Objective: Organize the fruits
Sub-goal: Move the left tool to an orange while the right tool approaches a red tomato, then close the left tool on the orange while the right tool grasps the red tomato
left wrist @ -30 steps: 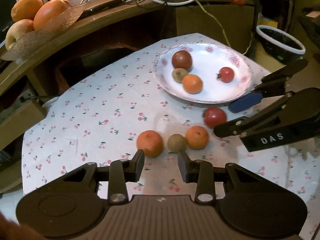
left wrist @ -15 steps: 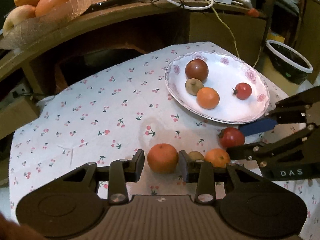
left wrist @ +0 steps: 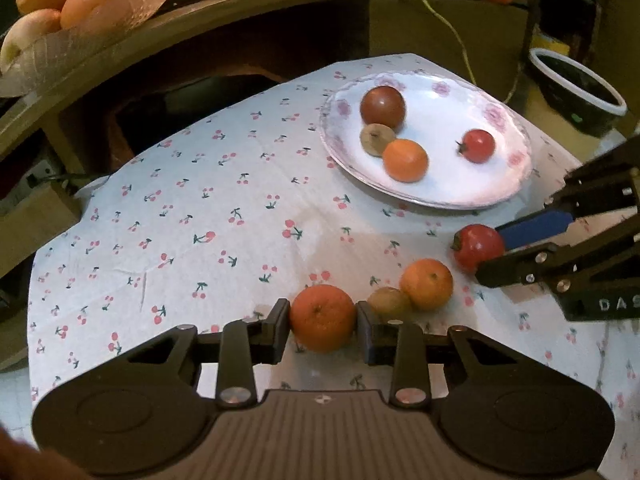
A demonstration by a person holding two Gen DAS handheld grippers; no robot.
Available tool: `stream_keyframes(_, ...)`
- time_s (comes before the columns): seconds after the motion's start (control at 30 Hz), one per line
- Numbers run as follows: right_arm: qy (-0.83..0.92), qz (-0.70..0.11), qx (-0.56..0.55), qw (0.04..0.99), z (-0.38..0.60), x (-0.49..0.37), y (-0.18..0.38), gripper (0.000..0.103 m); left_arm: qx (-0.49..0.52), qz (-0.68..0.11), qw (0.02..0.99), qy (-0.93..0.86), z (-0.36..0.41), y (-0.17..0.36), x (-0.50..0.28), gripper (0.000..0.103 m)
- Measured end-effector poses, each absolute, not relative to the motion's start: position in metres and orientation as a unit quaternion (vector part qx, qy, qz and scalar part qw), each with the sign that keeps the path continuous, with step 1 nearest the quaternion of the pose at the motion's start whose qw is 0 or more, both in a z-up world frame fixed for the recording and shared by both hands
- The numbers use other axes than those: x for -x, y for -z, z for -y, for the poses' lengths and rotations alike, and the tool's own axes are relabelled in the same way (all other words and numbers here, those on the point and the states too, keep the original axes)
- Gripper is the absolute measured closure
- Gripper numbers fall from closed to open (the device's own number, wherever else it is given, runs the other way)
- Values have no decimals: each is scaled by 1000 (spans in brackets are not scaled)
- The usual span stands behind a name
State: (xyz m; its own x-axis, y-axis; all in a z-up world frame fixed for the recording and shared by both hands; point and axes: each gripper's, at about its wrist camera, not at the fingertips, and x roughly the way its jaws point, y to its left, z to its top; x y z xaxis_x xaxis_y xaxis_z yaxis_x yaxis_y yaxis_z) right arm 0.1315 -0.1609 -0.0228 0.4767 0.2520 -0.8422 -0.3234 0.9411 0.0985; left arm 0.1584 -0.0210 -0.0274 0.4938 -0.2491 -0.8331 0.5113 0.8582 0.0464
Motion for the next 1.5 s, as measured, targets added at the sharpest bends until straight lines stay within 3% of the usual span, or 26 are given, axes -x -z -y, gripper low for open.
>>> stream_keyframes(0.3,-194,-502,54,841,157,-116,23,75,-158,-461,839,242,16,33,-142,63)
stream_keyframes(0.57,-195,-496,71,843,149,-120,27,66,-164,-458,837,251,16,33,-139,62)
stream_keyframes(0.7,-194,-492,76,845,148,-122,27,55,-166,-457,837,250,16,33,-139,62)
stream_keyframes(0.8,-197,-491,82,845,147,-123,28,56,-165,-456,839,247,16,33,-140,62)
stream_keyframes(0.97,-194,-499,85,840,146,-122,27,71,-163,-462,838,241,16,32,-140,62)
stream_keyframes(1.5,-189,-484,57,853,156,-121,5,72,-163,-432,850,252,34,14,-139,63)
